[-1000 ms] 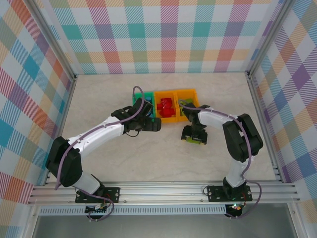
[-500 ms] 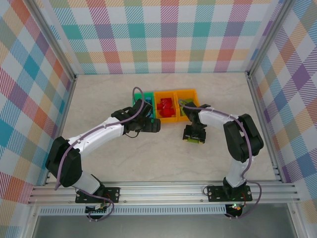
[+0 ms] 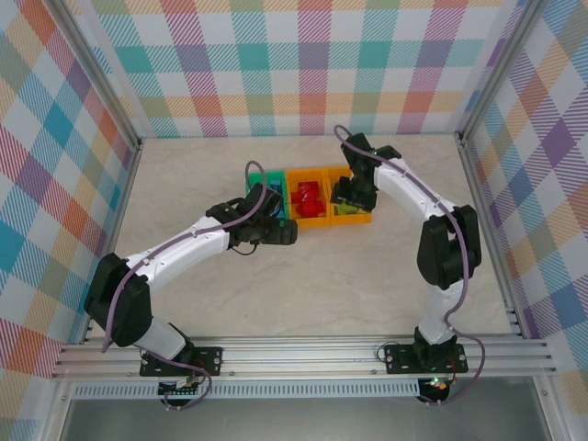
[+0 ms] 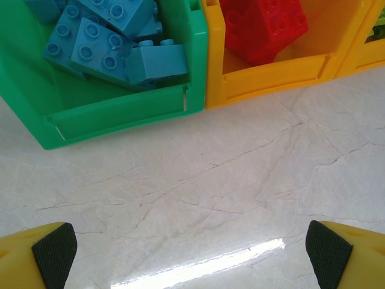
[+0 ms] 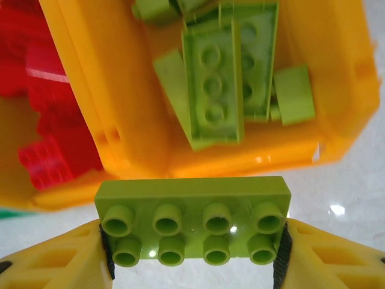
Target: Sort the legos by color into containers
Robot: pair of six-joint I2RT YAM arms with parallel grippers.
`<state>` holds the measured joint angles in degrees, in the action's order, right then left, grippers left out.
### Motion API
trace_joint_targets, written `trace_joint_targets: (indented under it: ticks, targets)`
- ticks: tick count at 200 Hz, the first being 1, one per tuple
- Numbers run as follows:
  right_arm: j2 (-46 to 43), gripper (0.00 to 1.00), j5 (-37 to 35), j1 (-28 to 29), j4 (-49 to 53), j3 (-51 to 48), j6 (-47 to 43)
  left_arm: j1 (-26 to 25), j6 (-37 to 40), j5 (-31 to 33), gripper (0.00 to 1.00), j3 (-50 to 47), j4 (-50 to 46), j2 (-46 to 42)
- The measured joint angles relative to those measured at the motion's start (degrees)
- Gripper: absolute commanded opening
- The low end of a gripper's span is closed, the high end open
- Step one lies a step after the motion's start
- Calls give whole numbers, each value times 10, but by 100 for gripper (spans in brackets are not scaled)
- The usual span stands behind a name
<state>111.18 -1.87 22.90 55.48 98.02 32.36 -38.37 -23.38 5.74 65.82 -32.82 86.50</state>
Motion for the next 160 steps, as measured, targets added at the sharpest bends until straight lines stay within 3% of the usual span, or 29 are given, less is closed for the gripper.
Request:
trace_joint_targets:
  ticks: [50,70,94,119,160]
  targets:
    - [129,67,34,-38,26,146,31,0,0,9,100,-6,0,-8]
    - [148,82,42,-44,28,162,42,1,0,15,100,-19,0,-21]
    - [148,91,49,-44,35,168,45,1,-3,21,100,-34,0,-36]
    - [135,100,49,-43,29,156,43,3,-9,24,100,-40,0,-40]
    - [-1,100,14,-43,-30,10,14,14,-17,31,100,-42,3,-41]
